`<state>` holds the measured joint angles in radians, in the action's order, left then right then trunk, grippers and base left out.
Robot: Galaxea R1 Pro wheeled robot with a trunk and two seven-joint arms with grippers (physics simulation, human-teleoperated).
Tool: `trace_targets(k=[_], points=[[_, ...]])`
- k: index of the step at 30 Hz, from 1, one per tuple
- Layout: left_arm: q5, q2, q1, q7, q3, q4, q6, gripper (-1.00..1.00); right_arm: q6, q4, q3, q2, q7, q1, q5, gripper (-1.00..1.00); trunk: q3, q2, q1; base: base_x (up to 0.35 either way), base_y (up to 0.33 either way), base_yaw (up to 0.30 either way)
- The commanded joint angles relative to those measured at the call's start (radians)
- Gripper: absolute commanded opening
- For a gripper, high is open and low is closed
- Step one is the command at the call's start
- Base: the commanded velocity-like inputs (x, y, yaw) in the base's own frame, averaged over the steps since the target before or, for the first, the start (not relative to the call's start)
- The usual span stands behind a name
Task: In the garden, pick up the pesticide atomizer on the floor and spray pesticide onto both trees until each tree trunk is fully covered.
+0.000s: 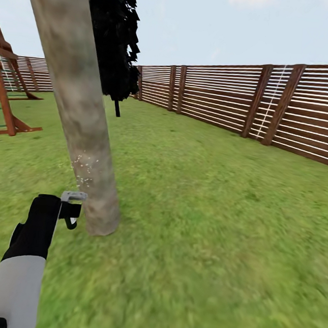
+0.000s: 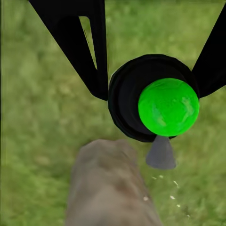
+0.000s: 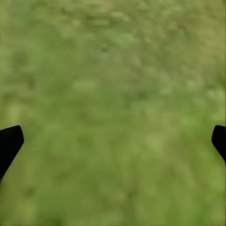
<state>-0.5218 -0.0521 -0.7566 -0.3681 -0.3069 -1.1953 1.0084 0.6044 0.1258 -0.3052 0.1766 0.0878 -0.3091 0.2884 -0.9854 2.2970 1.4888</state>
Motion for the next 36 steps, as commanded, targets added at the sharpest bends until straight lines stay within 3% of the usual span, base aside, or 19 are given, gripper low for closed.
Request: trace_targets(k=[1,6,11,14,17,20,24,26,30,31,34,36], points=[[0.0,0.006,0.0,-0.001,0.0,0.0,0.0,-1.0,0.0,0.0,0.0,0.0,0.001,0.0,0.0,1.0,0.0,0.0,0.0,0.231,-0.199,0.277],[0.009,0.016,0.006,-0.009,0.0,0.002,0.0,-1.0,0.0,0.0,0.0,0.0,0.001,-0.001,0.0,1.0,0.0,0.0,0.0,0.231,-0.198,0.269],[0.002,-0.001,0.103,-0.012,0.002,0.002,-0.022,-1.0,0.0,0.0,0.0,0.0,0.001,0.0,0.0,1.0,0.0,0.0,0.0,0.231,-0.199,0.05],[0.004,0.003,0.145,-0.011,0.049,0.074,-0.057,-1.0,0.0,0.0,0.0,0.0,0.001,0.0,0.0,1.0,0.0,0.0,0.0,0.231,-0.199,0.002],[0.006,0.008,0.15,-0.004,0.062,0.167,-0.078,-1.0,0.0,0.0,0.0,0.0,0.001,-0.001,0.0,1.0,0.0,0.0,0.0,0.102,-0.086,0.0],[0.004,-0.002,0.151,-0.003,0.047,0.21,-0.097,-1.0,0.0,-0.001,0.0,0.0,0.001,0.0,0.0,1.0,0.0,0.0,0.0,0.011,-0.009,0.0],[0.006,-0.082,0.165,-0.002,-0.071,0.245,-0.169,-1.0,0.0,0.0,0.0,0.0,0.001,0.0,0.0,1.0,0.0,0.0,0.0,0.001,-0.001,0.0],[0.008,-0.079,0.166,-0.001,-0.074,0.281,-0.178,-1.0,0.0,-0.001,0.0,0.001,0.001,0.0,0.0,1.0,0.0,0.0,0.0,0.0,0.0,0.0],[0.005,-0.021,0.165,0.0,-0.065,0.317,-0.21,-1.0,0.0,-0.001,0.001,0.001,0.002,0.0,0.0,1.0,0.0,0.0,0.0,0.0,0.0,0.0],[0.006,-0.018,0.165,0.0,-0.068,0.32,-0.218,-1.0,0.0,-0.001,0.001,0.001,0.002,0.0,0.0,1.0,0.0,0.0,0.0,0.0,0.0,0.0],[0.0,-0.042,0.169,0.001,-0.078,0.322,-0.241,-1.0,0.0,-0.002,0.001,0.0,0.003,0.0,0.0,1.0,0.0,0.0,0.0,0.0,0.0,0.0],[0.0,-0.088,0.195,0.002,-0.091,0.323,-0.248,-1.0,0.0,-0.002,0.001,0.0,0.003,0.0,0.0,1.0,0.0,0.0,0.0,0.07,-0.04,0.0]])
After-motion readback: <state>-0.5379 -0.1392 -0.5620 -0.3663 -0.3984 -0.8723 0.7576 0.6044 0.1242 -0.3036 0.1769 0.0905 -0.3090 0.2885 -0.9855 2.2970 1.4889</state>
